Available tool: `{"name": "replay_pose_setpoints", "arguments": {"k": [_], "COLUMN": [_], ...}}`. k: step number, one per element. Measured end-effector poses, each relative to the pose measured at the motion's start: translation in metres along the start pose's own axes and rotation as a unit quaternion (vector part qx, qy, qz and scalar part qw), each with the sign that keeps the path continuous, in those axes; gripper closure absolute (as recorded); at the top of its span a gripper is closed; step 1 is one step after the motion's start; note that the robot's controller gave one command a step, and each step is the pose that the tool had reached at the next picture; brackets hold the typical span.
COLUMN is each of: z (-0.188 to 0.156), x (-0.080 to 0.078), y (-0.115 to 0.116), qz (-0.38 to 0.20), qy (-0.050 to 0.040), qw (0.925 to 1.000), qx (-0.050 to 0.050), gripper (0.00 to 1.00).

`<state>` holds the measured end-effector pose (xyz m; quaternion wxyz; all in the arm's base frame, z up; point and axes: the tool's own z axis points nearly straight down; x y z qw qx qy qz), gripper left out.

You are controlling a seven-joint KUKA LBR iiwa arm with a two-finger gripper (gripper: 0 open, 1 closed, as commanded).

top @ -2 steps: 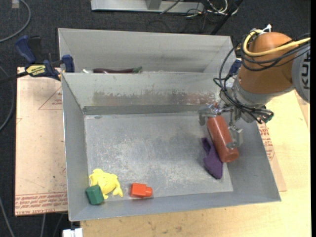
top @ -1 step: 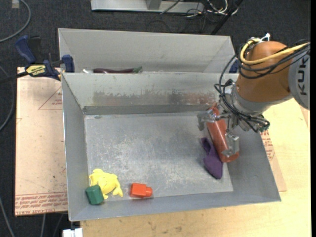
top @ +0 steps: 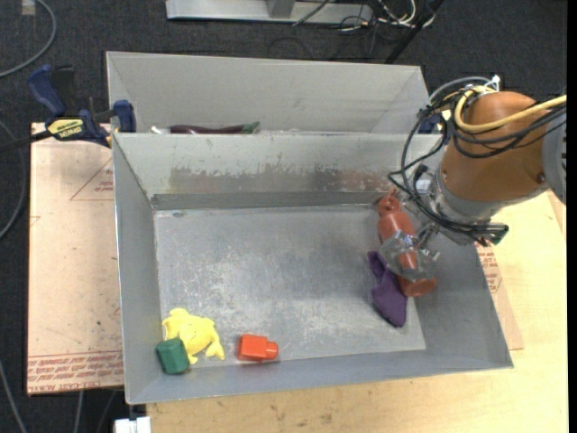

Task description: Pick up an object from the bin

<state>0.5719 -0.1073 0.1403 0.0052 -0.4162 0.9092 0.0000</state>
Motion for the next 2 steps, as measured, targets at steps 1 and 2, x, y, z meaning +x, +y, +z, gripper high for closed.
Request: {"name": "replay_pose_setpoints", "arguments": {"k": [1, 2], "z": [0.0001, 0.0001], "x": [0.0000, 0.0000], "y": [0.0000, 0.0000], "qz": [0.000, 0.000], "qy": [-0.0001, -0.0002], "qw": [1.0000, 1.0000], "qx": [0.000, 0.000], "gripper": [0.00, 0.00]}}
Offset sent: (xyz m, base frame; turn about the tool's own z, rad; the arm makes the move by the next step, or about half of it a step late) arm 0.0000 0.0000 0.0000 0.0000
